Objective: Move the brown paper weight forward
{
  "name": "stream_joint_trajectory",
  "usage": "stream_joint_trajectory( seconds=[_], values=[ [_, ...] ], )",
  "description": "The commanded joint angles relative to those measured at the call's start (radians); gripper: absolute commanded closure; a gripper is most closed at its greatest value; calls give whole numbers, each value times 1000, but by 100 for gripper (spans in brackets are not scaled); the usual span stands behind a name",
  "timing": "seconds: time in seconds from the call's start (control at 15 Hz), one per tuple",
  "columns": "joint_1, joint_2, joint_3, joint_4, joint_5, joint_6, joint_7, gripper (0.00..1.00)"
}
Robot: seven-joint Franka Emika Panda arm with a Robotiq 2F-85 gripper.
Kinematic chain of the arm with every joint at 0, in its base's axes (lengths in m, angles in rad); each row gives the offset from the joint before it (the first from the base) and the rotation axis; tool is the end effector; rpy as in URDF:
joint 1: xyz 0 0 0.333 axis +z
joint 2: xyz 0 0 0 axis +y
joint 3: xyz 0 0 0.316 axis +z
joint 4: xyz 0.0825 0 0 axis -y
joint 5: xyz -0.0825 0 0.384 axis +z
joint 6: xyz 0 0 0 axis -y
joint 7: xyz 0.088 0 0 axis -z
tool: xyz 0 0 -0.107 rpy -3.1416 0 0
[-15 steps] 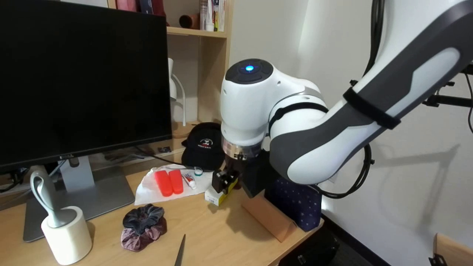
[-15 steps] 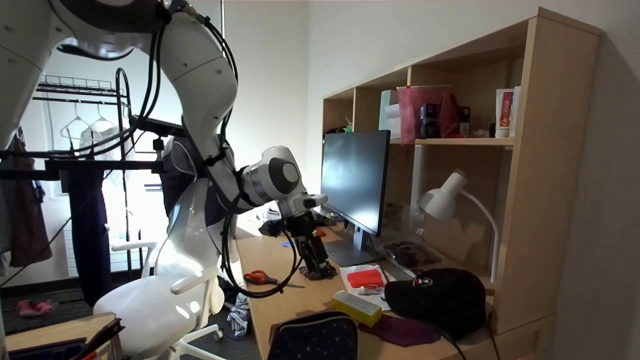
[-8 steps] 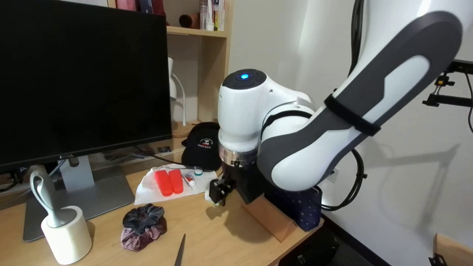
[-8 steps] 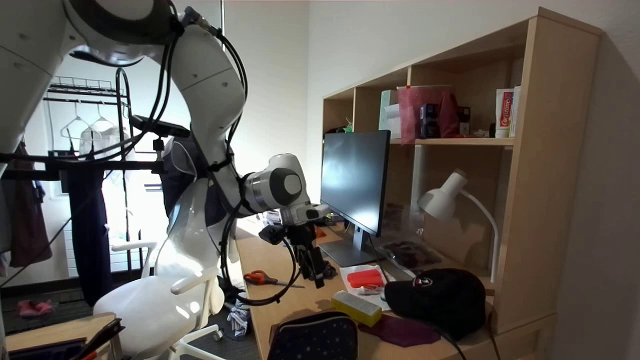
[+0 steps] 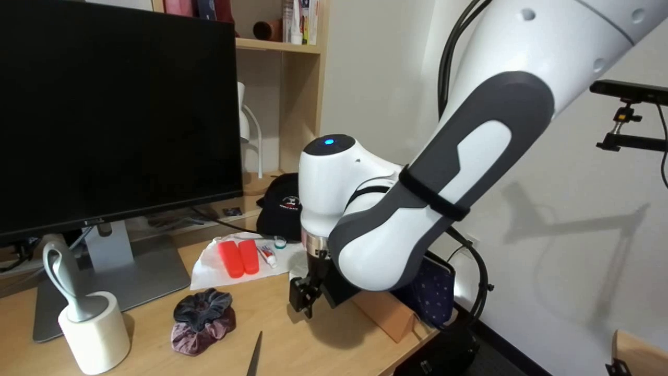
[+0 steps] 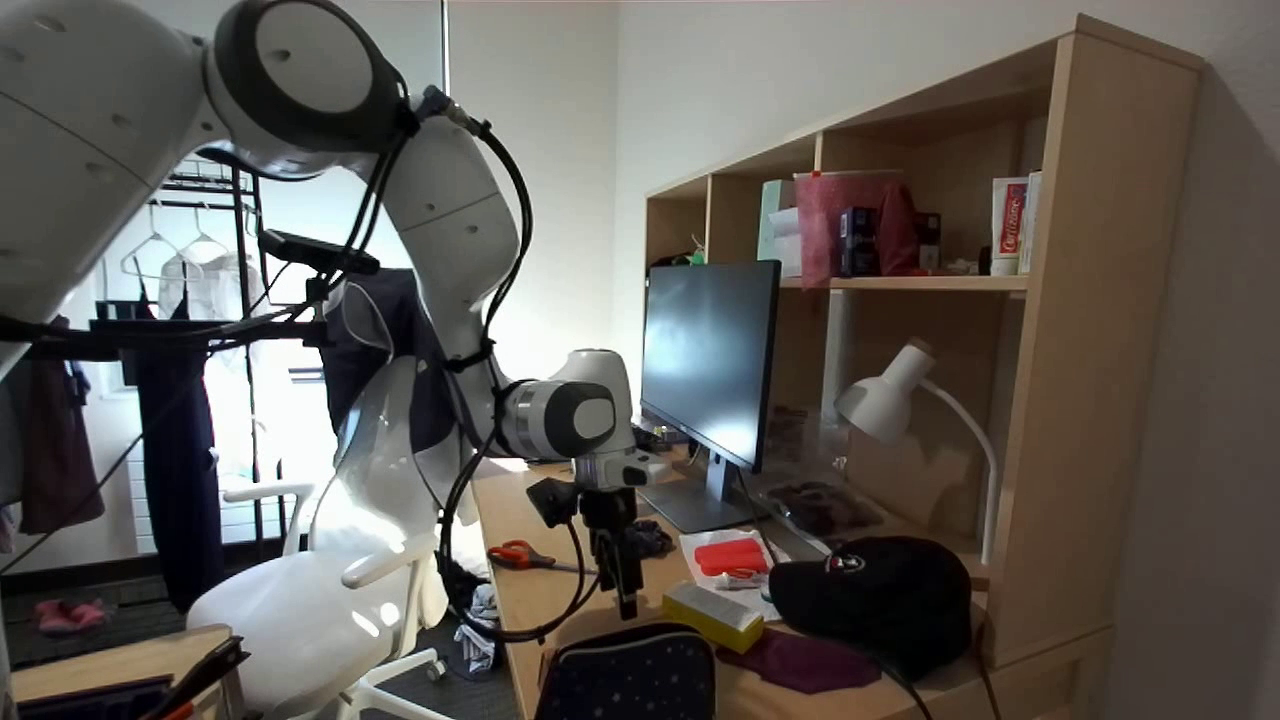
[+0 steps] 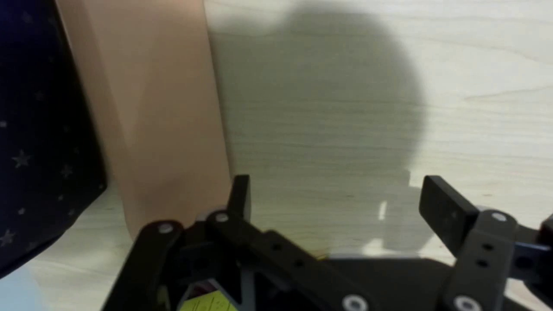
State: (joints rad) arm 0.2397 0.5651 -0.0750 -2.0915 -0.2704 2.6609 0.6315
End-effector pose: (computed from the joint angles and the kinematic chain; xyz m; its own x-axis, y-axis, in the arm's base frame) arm 0.5697 0.1017 0.1479 0.9750 -0.2070 0.0811 -0.2169 -0.9656 0.1431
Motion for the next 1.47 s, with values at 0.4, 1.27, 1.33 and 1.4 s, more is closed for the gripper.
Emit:
stream_joint_trajectory(
  seconds=[0.4, 1.27, 1.33, 1.4],
  values=[
    [-5, 89, -25, 49, 93, 14, -45, 0],
    [-36, 77, -26, 27, 147, 35, -82, 0],
    [-37, 78, -27, 27, 151, 34, -87, 0],
    [-40, 77, -27, 27, 157, 34, -96, 0]
  ],
)
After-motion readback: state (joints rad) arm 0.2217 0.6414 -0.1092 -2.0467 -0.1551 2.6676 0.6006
